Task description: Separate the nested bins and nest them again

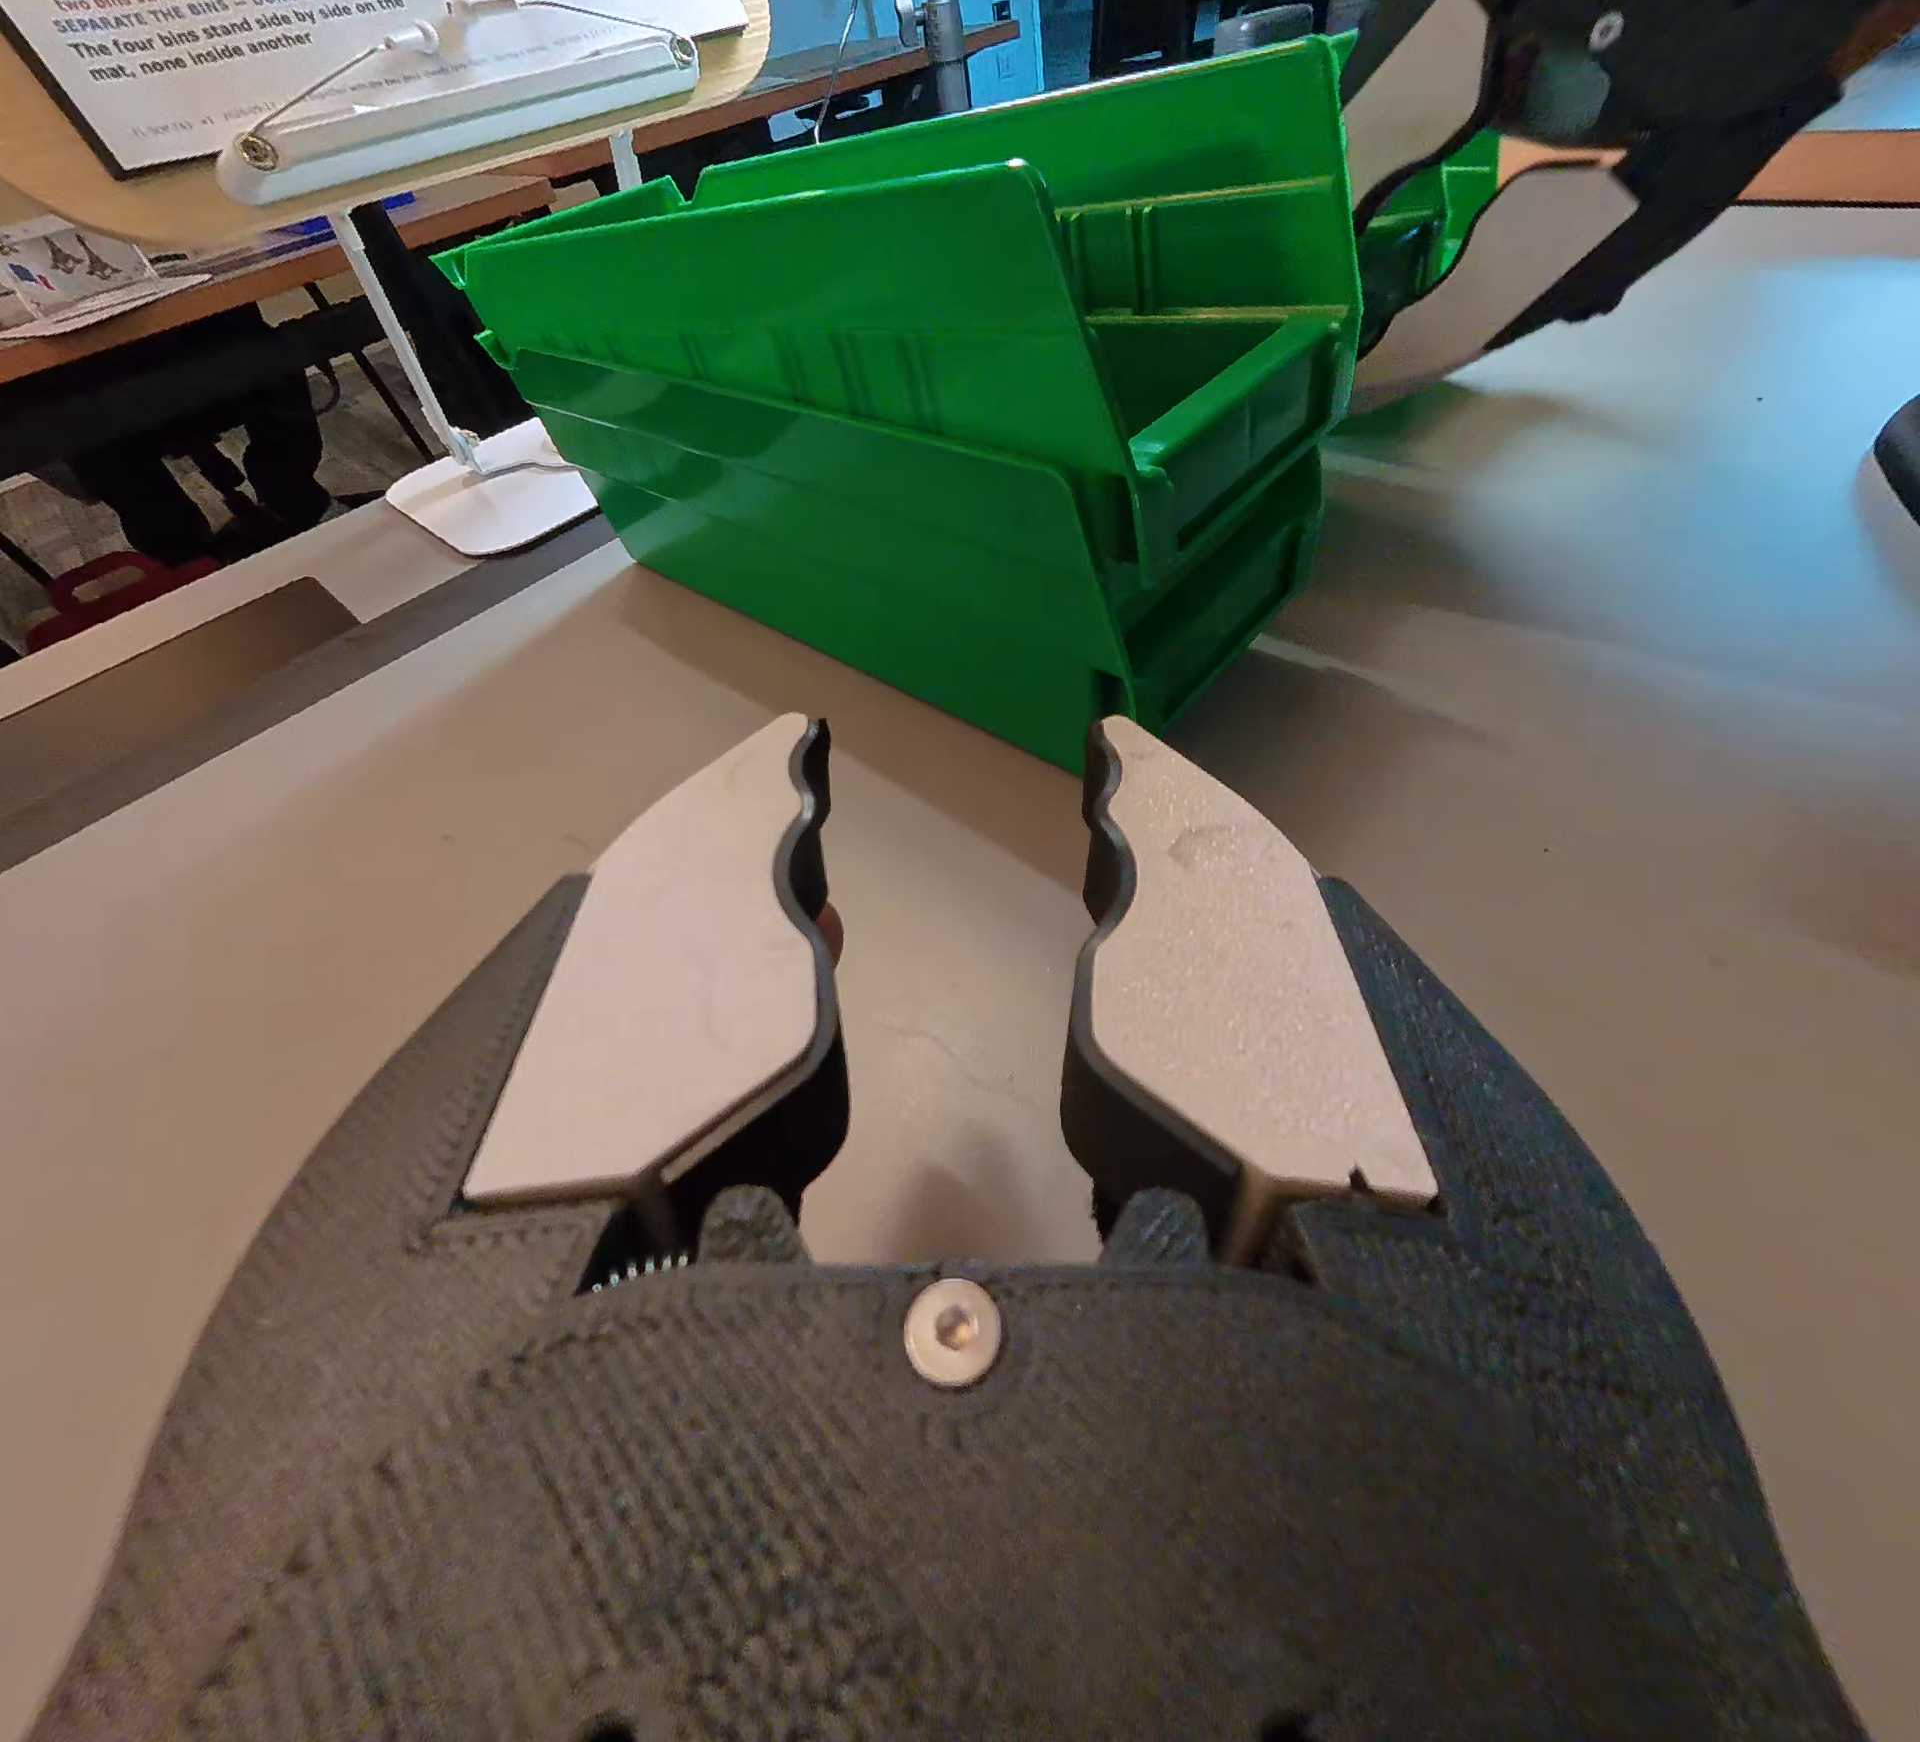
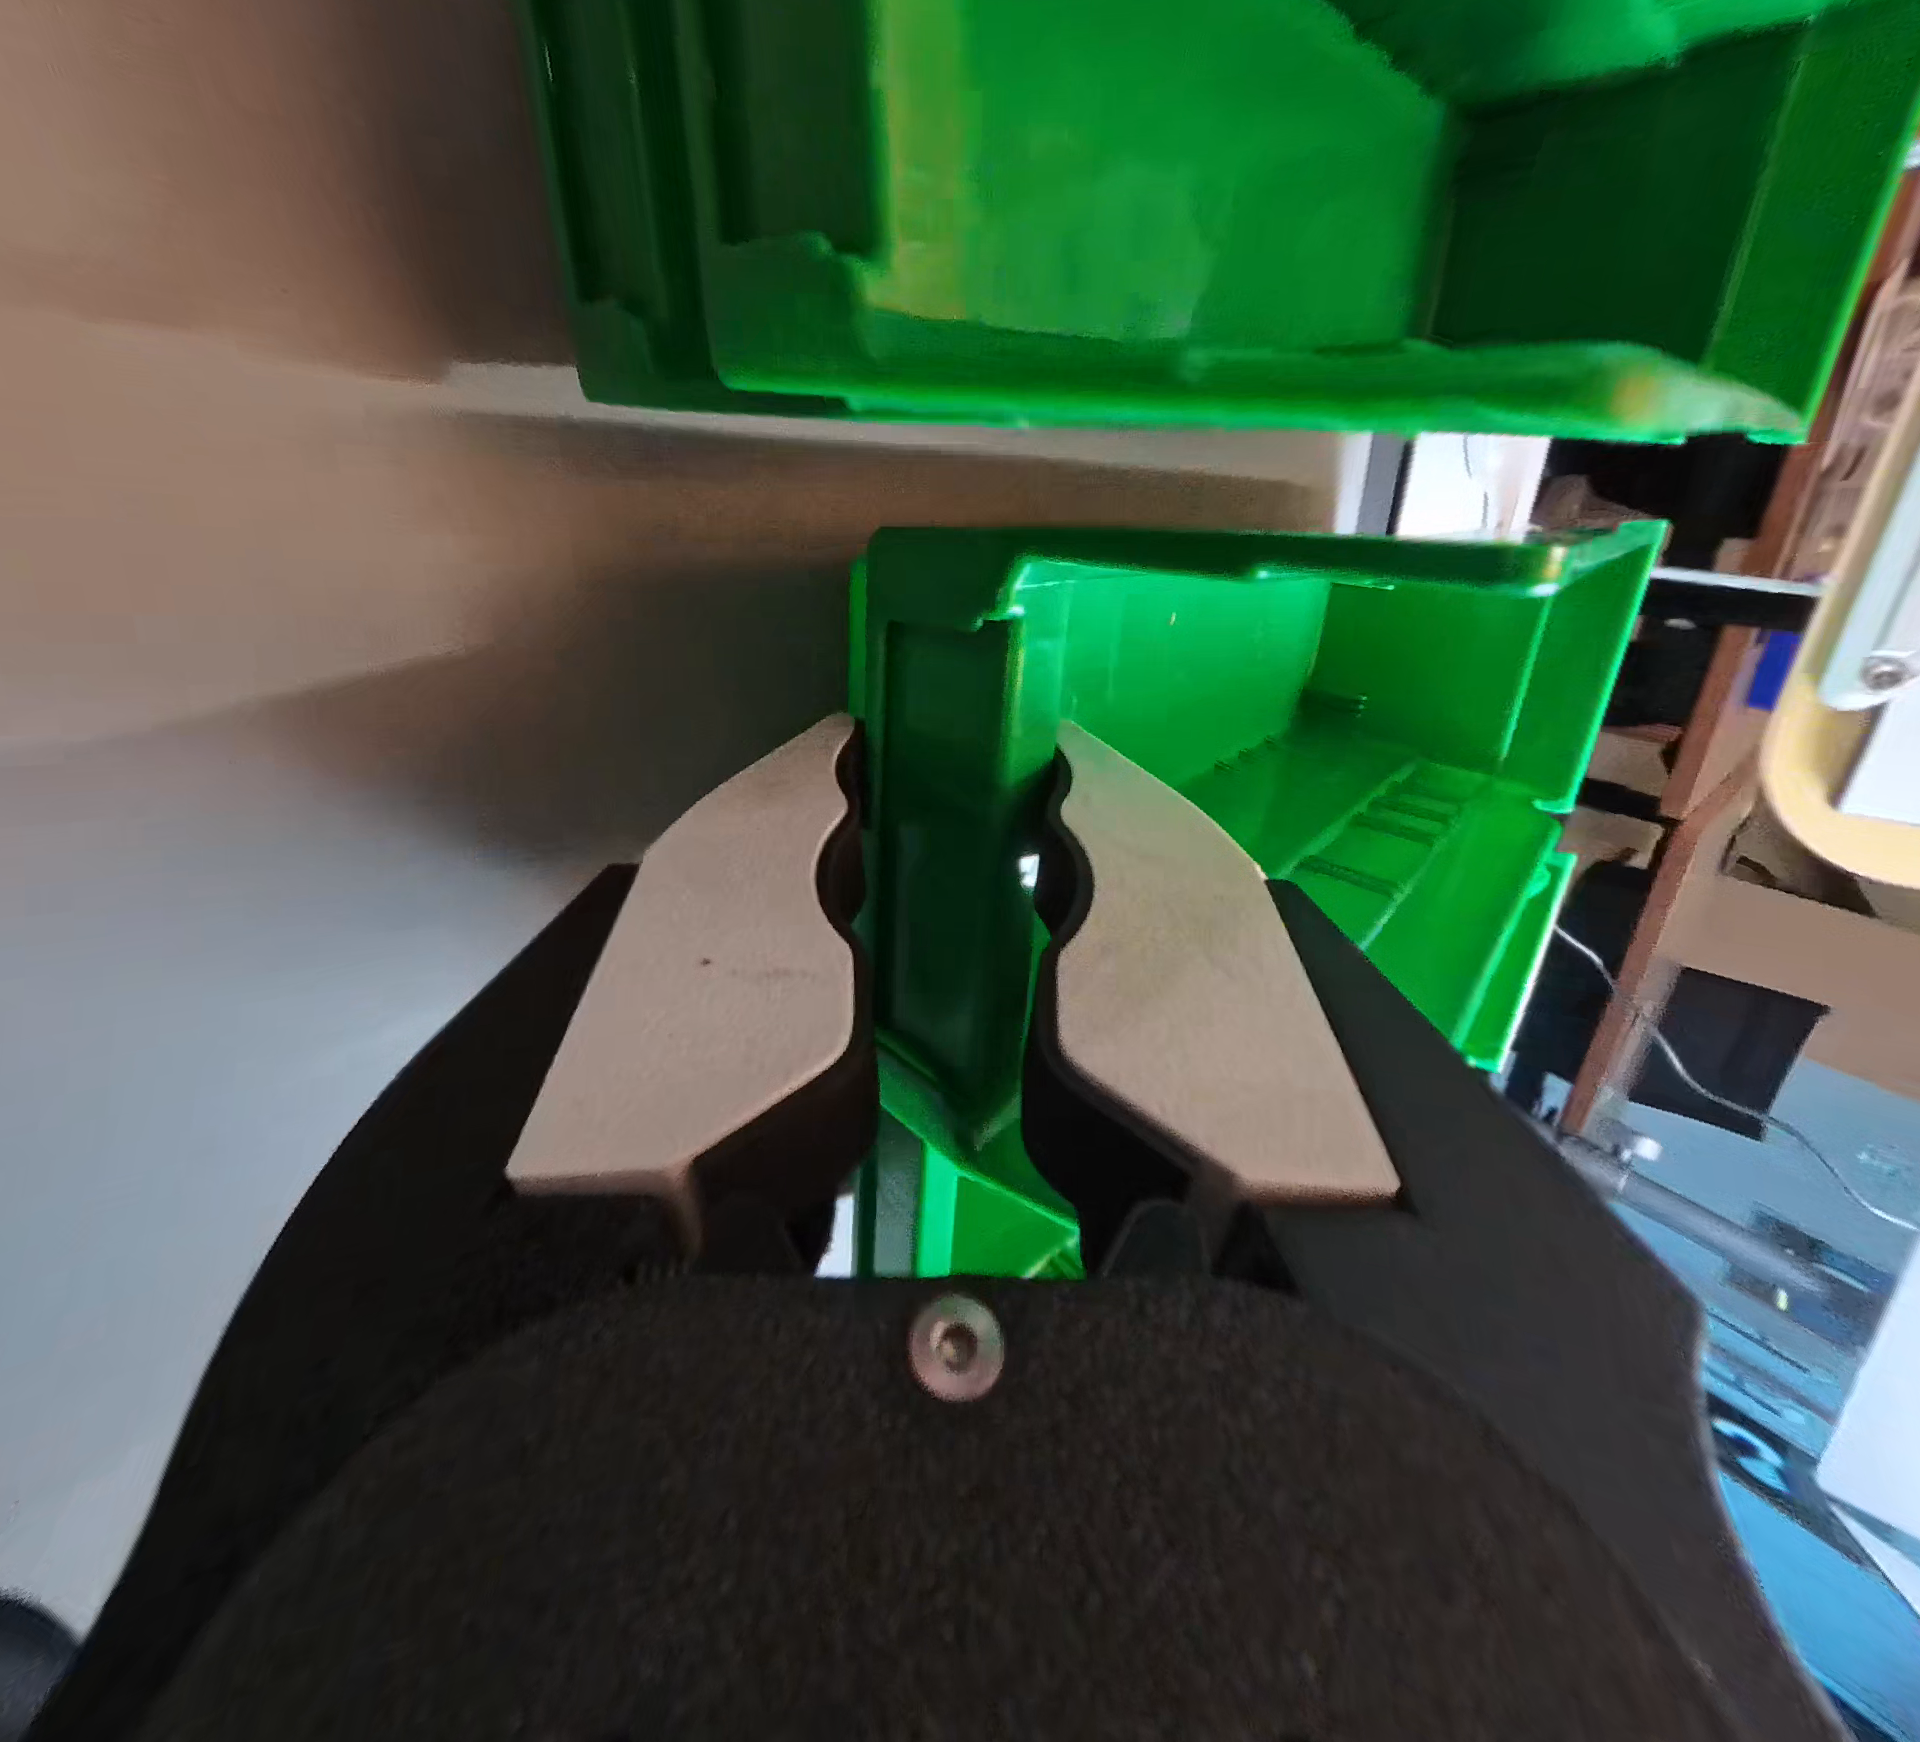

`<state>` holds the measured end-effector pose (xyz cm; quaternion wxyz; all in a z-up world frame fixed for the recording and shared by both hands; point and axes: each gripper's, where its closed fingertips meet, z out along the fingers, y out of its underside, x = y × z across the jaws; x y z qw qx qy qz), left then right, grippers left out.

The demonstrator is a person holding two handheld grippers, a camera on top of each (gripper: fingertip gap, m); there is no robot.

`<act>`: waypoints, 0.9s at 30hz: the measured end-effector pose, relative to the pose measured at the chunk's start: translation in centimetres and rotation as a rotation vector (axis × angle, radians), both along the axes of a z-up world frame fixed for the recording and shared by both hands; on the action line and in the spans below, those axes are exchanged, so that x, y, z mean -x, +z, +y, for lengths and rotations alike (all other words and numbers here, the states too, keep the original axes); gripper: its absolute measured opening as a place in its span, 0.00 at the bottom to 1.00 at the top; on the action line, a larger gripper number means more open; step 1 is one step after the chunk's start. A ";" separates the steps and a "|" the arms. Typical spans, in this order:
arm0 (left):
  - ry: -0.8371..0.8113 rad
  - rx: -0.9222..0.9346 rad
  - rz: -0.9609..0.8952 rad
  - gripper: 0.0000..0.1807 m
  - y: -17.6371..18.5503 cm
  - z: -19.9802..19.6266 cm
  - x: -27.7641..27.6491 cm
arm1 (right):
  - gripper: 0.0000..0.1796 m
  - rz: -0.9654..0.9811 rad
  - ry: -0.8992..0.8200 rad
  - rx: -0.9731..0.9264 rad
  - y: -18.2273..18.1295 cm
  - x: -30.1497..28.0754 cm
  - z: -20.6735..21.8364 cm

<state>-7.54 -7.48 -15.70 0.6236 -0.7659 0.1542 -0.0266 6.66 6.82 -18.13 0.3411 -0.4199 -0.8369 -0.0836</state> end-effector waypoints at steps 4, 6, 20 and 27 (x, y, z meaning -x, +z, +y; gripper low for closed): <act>-0.002 -0.007 0.008 0.26 0.2 -0.1 -0.1 | 0.16 -0.014 0.028 -0.052 -1.6 0.8 0.0; -0.003 -0.011 0.010 0.26 0.2 -0.1 -0.1 | 0.16 -0.016 0.024 -0.065 -2.0 1.2 0.4; 0.000 -0.010 0.007 0.26 0.2 -0.1 0.0 | 0.26 0.159 -0.013 0.059 0.1 1.0 -1.4; -0.002 -0.008 0.013 0.26 0.2 -0.1 -0.1 | 0.28 0.592 -0.085 0.459 6.3 -1.6 -5.1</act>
